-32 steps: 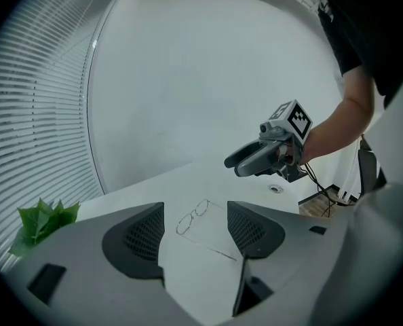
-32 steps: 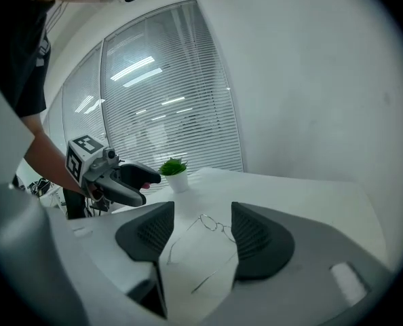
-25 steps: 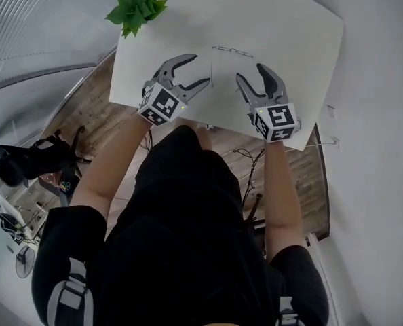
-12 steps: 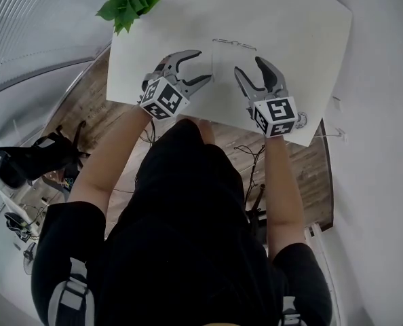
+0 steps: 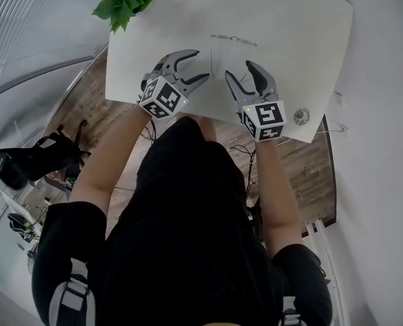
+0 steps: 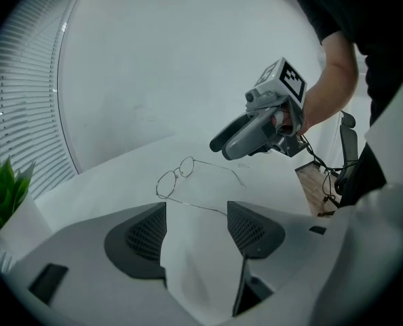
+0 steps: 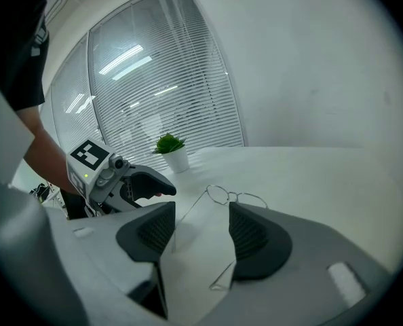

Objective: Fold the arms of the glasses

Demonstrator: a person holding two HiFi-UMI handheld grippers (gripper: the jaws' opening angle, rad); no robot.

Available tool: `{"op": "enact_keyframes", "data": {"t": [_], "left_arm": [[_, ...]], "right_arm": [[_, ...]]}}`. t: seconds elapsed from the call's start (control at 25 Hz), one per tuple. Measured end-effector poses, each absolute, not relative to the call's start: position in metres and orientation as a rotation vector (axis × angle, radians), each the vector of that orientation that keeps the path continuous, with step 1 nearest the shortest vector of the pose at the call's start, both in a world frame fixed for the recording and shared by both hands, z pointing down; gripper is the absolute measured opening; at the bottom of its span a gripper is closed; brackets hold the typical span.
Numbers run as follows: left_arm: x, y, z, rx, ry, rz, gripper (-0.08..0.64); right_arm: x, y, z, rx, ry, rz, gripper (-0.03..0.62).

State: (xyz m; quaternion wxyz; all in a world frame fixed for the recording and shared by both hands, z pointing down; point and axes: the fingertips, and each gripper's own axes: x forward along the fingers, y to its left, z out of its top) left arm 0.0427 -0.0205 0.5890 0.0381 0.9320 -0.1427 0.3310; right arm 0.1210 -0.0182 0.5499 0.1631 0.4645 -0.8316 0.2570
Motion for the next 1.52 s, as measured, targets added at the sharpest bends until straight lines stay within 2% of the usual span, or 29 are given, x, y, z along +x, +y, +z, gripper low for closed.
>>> {"op": "enact_keyframes", "data": {"t": [0.52, 0.84, 1.12, 1.4, 1.52], "left_arm": [[0.028, -0.013, 0.596, 2.824, -0.477, 1.007, 0.284], [0.014, -0.009, 0.603, 2.774, -0.532, 0.989, 0.284], [0.009, -0.009, 0.603, 2.769, -0.549, 0.977, 0.284], [0.004, -0.013, 0.600, 2.764, -0.568, 0.964, 0.284], [0.005, -0.016, 0.600, 2.761, -0.571, 0.958, 0.284]], "right_arm": [[0.085, 0.000, 0.579, 1.315, -2.265, 0.767, 0.242], [0.059, 0.008, 0.606, 1.292, -2.198, 0.785, 0.208], [0.050, 0.009, 0.620, 1.342, -2.129, 0.704, 0.144], [0.056, 0.006, 0.624, 1.372, -2.072, 0.648, 0.033], [0.059, 0.005, 0.621, 1.373, -2.073, 0.640, 0.031]]}}
